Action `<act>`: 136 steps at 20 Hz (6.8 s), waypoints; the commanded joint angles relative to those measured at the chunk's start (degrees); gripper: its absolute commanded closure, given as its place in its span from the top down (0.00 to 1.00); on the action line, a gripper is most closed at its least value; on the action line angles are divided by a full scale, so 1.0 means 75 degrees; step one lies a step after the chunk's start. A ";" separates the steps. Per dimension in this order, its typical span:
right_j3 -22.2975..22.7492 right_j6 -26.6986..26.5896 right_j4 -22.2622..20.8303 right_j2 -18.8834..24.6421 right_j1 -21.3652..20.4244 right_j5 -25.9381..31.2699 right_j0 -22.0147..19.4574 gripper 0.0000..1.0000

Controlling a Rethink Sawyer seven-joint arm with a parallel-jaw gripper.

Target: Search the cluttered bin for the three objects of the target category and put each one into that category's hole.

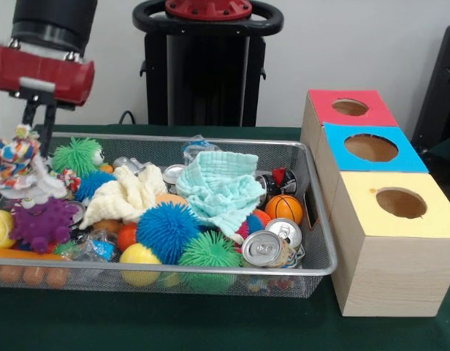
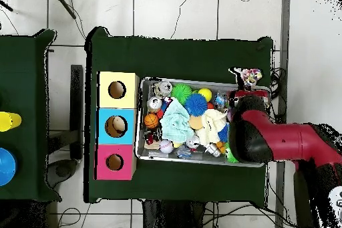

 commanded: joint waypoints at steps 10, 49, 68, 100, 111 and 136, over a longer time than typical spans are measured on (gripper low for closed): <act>0.1704 0.1649 0.0695 -0.1541 -0.1042 0.0152 0.2082 0.00; -0.0703 0.5778 0.5945 -0.7446 0.1121 0.2495 0.9314 0.00; -0.0247 0.5742 0.7482 -0.6989 0.1597 0.1612 0.9548 0.00; 0.1490 0.5791 0.9544 -0.3057 0.0887 -0.0393 0.7320 0.00; 0.1330 0.5923 1.0333 -0.3295 0.1037 -0.0904 0.7577 0.00; 0.1285 0.5553 0.9762 -0.2660 0.2302 -0.3305 0.7052 0.00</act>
